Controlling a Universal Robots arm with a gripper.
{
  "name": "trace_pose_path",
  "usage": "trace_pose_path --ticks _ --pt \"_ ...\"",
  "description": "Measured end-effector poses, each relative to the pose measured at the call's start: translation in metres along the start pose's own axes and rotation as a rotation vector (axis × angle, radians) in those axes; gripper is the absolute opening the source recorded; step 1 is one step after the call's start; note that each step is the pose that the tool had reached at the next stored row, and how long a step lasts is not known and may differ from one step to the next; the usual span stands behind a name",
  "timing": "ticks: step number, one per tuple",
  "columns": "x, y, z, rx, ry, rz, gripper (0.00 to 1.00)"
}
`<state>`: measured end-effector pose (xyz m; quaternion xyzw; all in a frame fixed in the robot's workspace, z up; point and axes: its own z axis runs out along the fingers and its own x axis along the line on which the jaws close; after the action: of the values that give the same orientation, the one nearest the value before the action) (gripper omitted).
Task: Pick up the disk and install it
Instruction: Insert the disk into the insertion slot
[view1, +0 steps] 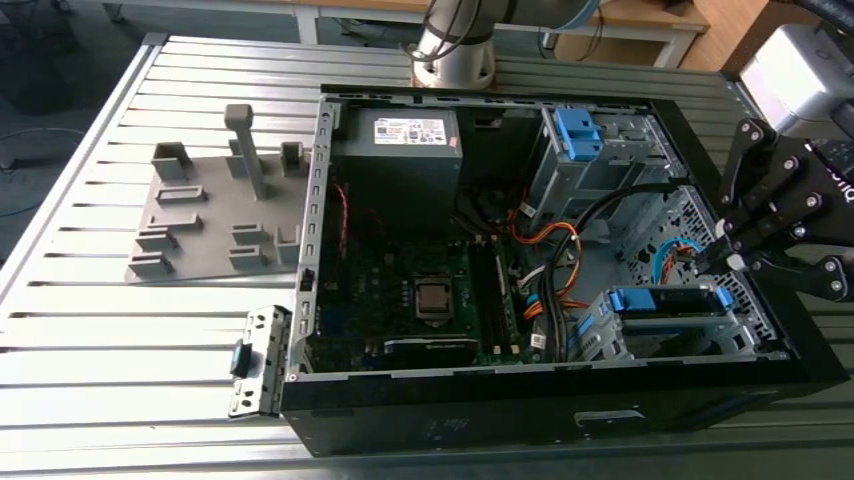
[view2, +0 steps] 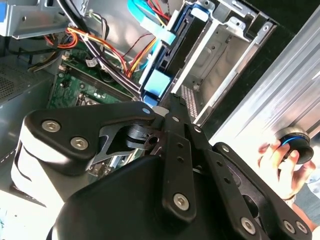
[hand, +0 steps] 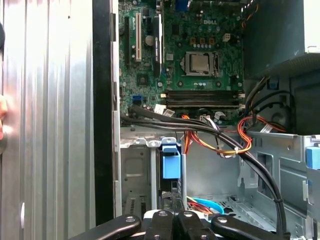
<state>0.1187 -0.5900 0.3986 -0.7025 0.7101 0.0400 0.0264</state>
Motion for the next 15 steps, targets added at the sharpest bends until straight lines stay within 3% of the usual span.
trace_pose_path --ticks 15 --pt "0.0010 -0.0150 0.0123 -0.0022 0.0003 0.000 0.11"
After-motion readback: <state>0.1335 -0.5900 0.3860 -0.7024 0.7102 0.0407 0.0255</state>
